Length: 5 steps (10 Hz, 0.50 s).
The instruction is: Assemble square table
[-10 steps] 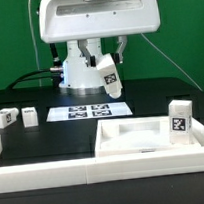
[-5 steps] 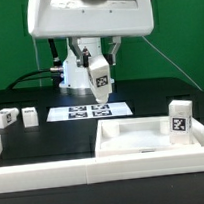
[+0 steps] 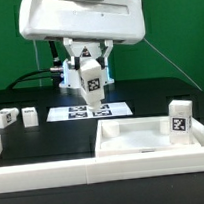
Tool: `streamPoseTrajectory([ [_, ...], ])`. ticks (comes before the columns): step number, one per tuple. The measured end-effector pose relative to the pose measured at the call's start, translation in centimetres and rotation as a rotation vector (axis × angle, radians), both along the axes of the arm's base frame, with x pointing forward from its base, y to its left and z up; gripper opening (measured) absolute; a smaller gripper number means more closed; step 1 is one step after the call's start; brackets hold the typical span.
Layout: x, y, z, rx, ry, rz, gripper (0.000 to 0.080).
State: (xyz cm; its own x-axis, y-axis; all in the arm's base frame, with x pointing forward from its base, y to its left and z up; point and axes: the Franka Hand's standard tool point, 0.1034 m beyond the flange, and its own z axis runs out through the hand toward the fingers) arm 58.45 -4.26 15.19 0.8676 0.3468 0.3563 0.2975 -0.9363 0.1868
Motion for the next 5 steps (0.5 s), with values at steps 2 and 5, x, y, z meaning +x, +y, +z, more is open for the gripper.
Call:
streamPoseTrajectory([
  [2, 0.43, -0.44, -0.66, -0.024, -0.040, 0.018, 0.0320],
  [5, 1.15, 0.32, -0.72, -0.024, -0.042, 0.030, 0.0320],
])
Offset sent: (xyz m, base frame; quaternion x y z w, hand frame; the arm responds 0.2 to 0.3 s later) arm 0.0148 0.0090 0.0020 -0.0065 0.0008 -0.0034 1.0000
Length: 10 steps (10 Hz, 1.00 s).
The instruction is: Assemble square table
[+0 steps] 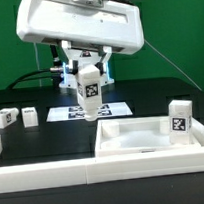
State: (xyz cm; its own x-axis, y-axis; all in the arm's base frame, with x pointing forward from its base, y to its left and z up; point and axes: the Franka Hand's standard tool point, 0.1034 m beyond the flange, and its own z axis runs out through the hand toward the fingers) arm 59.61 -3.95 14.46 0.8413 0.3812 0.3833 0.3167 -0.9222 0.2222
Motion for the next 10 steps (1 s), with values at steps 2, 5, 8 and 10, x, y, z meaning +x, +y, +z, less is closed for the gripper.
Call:
streamPoseTrajectory([
  [2, -0.1, -0.1, -0.2, -0.009, -0.012, 0.007, 0.0320],
  [5, 0.0, -2.1, 0.1, -0.065, -0.120, 0.026, 0.0320],
  [8, 0.2, -1.3, -0.8, -0.036, -0.097, 0.020, 0.0320],
  [10, 0.8, -0.3, -1.1, -0.017, -0.083, 0.019, 0.0321],
])
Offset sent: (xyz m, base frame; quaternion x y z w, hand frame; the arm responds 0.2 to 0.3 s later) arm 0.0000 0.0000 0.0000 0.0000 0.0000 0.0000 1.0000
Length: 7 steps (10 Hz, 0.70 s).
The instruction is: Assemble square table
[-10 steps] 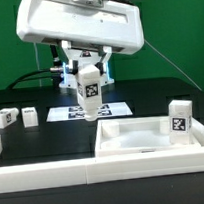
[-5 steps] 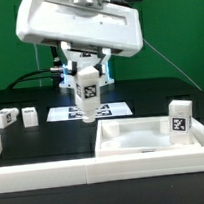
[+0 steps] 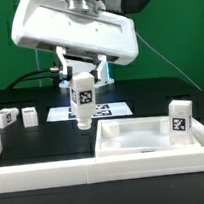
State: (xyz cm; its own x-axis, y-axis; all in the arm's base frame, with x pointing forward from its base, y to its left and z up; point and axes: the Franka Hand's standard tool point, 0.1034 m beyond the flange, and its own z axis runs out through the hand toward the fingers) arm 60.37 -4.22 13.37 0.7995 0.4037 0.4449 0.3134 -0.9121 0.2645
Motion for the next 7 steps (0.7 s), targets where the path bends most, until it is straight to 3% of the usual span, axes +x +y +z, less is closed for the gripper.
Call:
streamPoseTrajectory([
  [3, 1.1, 2.0, -0.4, 0.024, 0.004, 0.011, 0.0321],
  [7, 0.9, 1.8, -0.5, 0.023, 0.008, 0.008, 0.0321],
])
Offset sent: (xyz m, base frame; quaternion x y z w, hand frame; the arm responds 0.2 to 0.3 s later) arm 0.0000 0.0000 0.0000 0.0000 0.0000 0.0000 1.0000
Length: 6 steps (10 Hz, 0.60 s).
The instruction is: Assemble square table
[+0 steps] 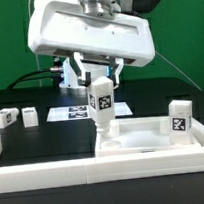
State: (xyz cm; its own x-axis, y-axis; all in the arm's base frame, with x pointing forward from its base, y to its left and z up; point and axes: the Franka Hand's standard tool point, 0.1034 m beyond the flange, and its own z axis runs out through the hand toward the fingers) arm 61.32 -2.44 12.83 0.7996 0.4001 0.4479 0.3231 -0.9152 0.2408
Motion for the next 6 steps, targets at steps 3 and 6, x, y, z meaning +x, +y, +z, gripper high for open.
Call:
streamPoseTrajectory([
  [3, 0.3, 0.5, -0.8, 0.001, 0.004, 0.008, 0.0321],
  [6, 0.4, 0.9, -1.3, -0.003, -0.007, 0.012, 0.0321],
])
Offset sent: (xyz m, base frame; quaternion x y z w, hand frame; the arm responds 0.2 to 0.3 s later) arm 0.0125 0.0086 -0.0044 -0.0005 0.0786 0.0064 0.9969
